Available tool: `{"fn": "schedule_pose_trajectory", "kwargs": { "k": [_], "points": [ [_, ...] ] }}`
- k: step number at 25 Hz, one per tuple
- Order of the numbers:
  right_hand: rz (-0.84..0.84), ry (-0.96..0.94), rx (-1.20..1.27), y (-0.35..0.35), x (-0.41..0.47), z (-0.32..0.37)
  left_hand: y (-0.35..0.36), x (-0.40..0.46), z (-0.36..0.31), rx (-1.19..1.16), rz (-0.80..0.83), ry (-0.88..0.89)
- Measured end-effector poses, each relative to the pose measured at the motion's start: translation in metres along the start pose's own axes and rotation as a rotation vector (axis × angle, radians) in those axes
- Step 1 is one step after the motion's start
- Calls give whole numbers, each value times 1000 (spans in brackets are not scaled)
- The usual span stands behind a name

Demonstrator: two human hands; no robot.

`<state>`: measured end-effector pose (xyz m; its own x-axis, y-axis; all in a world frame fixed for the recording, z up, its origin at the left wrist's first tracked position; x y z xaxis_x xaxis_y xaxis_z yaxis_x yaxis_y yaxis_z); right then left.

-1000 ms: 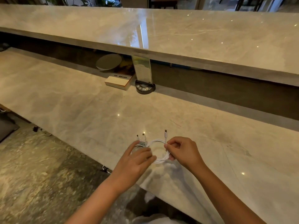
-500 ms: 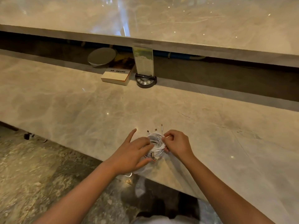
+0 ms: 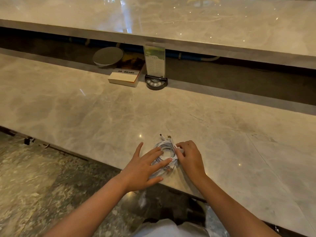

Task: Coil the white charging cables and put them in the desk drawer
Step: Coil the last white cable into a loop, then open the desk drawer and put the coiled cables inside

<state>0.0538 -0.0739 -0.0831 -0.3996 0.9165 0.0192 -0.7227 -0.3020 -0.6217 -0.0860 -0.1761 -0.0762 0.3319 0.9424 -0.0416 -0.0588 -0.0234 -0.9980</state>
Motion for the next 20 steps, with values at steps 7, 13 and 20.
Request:
{"fn": "schedule_pose_trajectory", "kwargs": {
  "k": [7, 13, 20],
  "points": [
    [152, -106, -184, -3, 8, 5, -18, 9, -1, -29, -55, 19],
    [163, -368, -534, -30, 8, 18, -39, 25, -4, -13, -190, -51],
    [-1, -236, -812, -99, -22, 3, -63, 89, -60, -232, -269, -64]
  ]
}}
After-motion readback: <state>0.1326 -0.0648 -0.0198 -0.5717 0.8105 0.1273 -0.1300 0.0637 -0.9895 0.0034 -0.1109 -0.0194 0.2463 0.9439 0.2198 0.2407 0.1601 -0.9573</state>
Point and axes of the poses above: each hand's wrist, its own x-axis towards the middle knuckle, its own y-axis out of the palm, z = x × y, the point moved 5 cm from there along x, towards the middle knuckle, and after that the axes turned 5 degrees about x, right-handed, at the moved point
